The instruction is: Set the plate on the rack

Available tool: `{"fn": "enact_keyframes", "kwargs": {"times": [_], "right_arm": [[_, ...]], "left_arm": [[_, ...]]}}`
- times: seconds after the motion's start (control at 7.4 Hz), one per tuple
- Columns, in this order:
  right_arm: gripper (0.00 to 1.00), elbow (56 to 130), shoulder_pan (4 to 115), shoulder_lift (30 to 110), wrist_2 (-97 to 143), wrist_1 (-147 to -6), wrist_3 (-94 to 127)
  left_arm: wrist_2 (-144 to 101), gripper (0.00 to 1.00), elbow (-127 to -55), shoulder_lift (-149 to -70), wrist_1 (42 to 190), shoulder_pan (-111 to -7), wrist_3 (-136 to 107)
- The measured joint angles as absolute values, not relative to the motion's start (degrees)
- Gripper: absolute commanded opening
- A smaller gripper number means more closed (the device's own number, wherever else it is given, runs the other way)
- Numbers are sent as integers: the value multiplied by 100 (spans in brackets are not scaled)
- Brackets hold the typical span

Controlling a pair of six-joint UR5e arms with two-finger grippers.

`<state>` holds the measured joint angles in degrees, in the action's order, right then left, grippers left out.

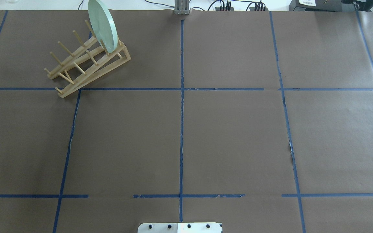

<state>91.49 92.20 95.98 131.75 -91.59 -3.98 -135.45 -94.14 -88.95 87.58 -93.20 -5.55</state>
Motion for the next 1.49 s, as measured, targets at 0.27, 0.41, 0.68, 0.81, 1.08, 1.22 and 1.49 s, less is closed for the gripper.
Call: {"fn": "enact_keyframes", "kwargs": {"times": [0.27, 0.41, 0.68, 0.81, 1.08, 1.22, 1.49], "right_arm": [[100, 9147, 9220, 9598, 13175, -9158, -396], [100, 9147, 9220, 9597, 13175, -9158, -397], [100, 9144, 9220, 9598, 13175, -9158, -398], [100, 9144, 9220, 9598, 13175, -9158, -396], [100, 9144, 9220, 9598, 13175, -9158, -399], [100, 9145, 9220, 9598, 13175, -9158, -399], [100, 9142, 9220, 9598, 13175, -9158, -400]], "left_arm": [[-13531, 100, -9527, -8856, 8705, -9345, -544], [-13533, 100, -9527, -8857, 8753, -9345, -540], [-13535, 100, -9504, -8856, 8933, -9343, -535], [-13535, 100, -9504, -8857, 8969, -9343, -531], [-13535, 100, -9508, -8859, 8988, -9343, -528], [-13535, 100, -9501, -8859, 8988, -9340, -529], [-13541, 100, -9460, -8859, 8980, -9332, -537]]}}
